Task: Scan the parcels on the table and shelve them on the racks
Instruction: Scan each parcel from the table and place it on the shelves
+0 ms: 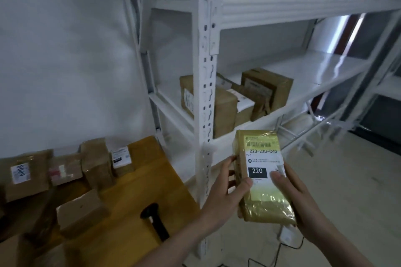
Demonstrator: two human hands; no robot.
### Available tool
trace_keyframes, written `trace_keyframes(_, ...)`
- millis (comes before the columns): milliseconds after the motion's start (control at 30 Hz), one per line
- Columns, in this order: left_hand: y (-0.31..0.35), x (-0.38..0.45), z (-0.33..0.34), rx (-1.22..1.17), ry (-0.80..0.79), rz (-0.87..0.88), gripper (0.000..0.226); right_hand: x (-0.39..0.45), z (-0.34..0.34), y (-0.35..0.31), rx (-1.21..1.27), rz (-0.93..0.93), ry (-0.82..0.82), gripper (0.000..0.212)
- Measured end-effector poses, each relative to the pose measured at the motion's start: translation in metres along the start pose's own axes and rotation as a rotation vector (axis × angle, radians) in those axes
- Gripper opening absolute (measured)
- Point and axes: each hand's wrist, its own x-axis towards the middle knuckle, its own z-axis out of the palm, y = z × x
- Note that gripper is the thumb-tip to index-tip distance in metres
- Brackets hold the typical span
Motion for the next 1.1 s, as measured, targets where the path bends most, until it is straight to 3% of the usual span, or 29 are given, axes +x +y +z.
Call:
trace_keyframes(167,0.024,0.073,0.066,0.052,-0.061,0.053,0.034,0.031,-0.083,-0.033,-0.021,-0.006,0.074,0.036)
trace_keyframes(333,0.04,0.167,0.131,0.109,-0.027,0.075,0.024,0.097,-0.181,-0.06,-0.062,-0.017,0.05,0.036)
trace_keyframes(633,0.054,0.33,0.21,0.197,0.18,0.023,0.025,0.258,-0.315,-0.098,-0.08,0.087,-0.124,0.03)
trace_keyframes(800,0.074,0.382,0.208,0.413,0.325,0.013,0.044,0.347,-0.338,-0.112,-0.13,0.121,-0.232,0.034)
trace_keyframes(967,0.074,0.404,0.194,0.502,0.461,0.049,0.038,0.413,-0.327,-0.115,-0.119,0.209,-0.319,0.04)
trace_keyframes(1100,0.059,0.401,0.186,0.579,0.54,0.078,0.028,0.438,-0.311,-0.115,-0.138,0.36,-0.348,0.029)
